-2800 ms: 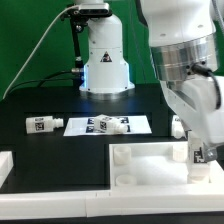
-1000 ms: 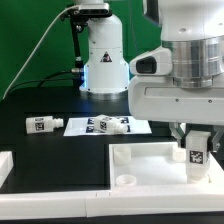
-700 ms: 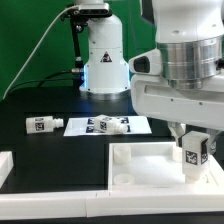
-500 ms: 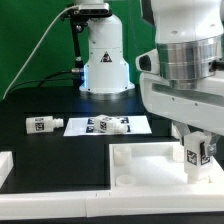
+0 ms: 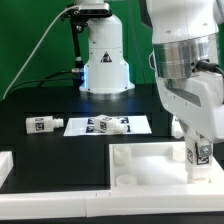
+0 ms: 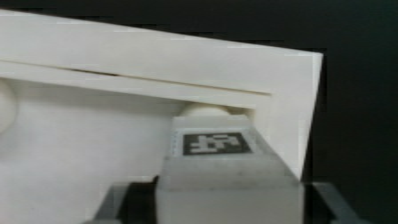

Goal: Assemble one leg

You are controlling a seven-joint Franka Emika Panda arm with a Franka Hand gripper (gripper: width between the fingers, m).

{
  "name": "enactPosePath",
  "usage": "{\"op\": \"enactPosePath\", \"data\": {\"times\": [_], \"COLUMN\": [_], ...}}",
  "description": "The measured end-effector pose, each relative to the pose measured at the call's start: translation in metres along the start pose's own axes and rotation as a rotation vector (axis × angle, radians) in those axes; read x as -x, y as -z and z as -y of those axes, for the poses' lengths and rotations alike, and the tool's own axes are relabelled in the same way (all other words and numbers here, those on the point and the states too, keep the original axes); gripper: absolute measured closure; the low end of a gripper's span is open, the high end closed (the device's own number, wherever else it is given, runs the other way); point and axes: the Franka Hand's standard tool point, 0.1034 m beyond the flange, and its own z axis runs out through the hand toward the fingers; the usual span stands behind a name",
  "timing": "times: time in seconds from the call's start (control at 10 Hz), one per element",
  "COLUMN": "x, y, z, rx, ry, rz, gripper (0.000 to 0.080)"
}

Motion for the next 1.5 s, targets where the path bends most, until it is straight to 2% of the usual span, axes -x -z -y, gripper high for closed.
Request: {"op": "enactPosePath", "data": {"times": [0.1, 0.2, 0.3, 0.4, 0.5, 0.7, 0.8, 0.9, 1.1, 1.4, 1.5], "x": [-0.002, -0.001, 0.004, 0.012, 0.016, 0.012, 0.012, 0.01, 0.003, 0.003, 0.003], "y": [0.001, 0.001, 0.001, 0.001, 0.001, 0.001, 0.001, 0.002, -0.004, -0.006, -0.006], "z": [0.001, 0.001, 0.001, -0.001, -0.001, -0.001, -0.001, 0.001, 0.001, 0.002, 0.002], "rx": [-0.001, 0.008, 0.024, 0.043, 0.031, 0.035, 0.041, 0.056, 0.063, 0.054, 0.051], "ry": [0.156, 0.339, 0.483, 0.584, 0.641, 0.788, 0.871, 1.066, 1.315, 1.291, 1.252], "rz": [-0.004, -0.011, -0.016, -0.021, -0.032, -0.03, -0.033, -0.046, -0.051, -0.06, -0.06], "gripper": [0.0302, 0.0302, 0.0184, 0.016, 0.016, 0.0151, 0.0151, 0.0151, 0.0151, 0.0163, 0.0331]}}
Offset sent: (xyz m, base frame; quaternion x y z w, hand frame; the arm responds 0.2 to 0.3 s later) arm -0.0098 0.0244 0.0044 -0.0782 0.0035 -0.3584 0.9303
